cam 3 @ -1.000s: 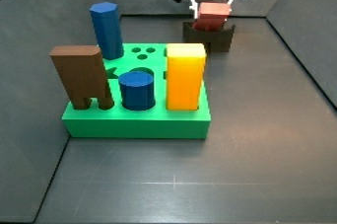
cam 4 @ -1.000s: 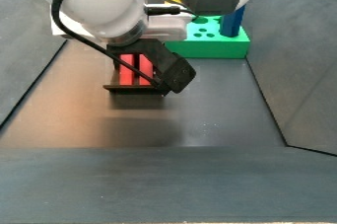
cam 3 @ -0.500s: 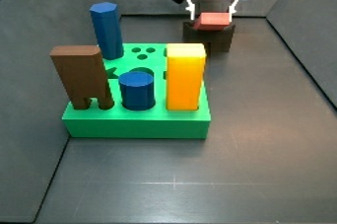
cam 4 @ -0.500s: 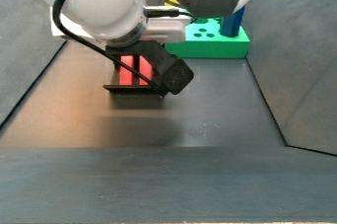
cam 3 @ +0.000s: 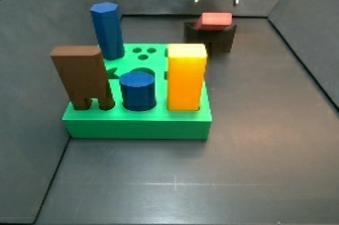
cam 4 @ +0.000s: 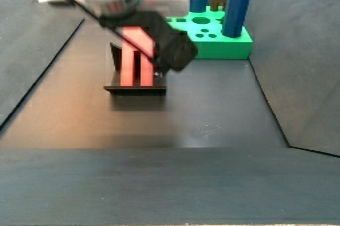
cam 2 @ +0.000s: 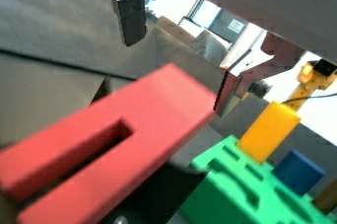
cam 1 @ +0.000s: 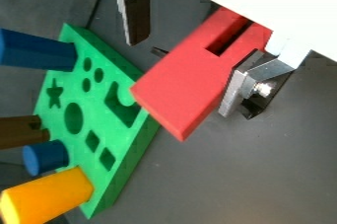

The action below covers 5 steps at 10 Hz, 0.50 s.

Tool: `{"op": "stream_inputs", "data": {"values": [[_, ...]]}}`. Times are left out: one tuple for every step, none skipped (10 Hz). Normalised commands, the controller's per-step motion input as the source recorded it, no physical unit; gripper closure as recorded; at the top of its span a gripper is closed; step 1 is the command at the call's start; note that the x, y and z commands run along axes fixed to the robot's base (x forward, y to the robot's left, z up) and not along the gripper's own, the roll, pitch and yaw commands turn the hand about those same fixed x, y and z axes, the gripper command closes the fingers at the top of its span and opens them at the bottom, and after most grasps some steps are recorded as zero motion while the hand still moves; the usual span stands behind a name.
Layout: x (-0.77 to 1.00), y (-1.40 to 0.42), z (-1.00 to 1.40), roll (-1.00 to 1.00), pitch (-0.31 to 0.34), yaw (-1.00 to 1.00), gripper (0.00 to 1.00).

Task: Pick up the double-square object. Move up. Rotate the double-square object. Place the double-square object on the fixture. Regrasp the double-square object. Move to above the board. Insert the double-square object.
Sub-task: Regrasp the double-square object.

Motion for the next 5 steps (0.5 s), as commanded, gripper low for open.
{"op": "stream_inputs", "data": {"values": [[-0.03, 0.0, 0.9, 0.05, 0.063, 0.03, 0.0], [-0.03, 0.01, 0.66, 0.05, 0.079, 0.02, 0.0], [-0.02, 0.01, 0.53, 0.05, 0.084, 0.01, 0.0], [-0.03, 0.01, 0.28, 0.04, 0.086, -0.01, 0.0], [0.0, -1.0, 0.78, 1.0, 0.056, 0.02, 0.0]]}}
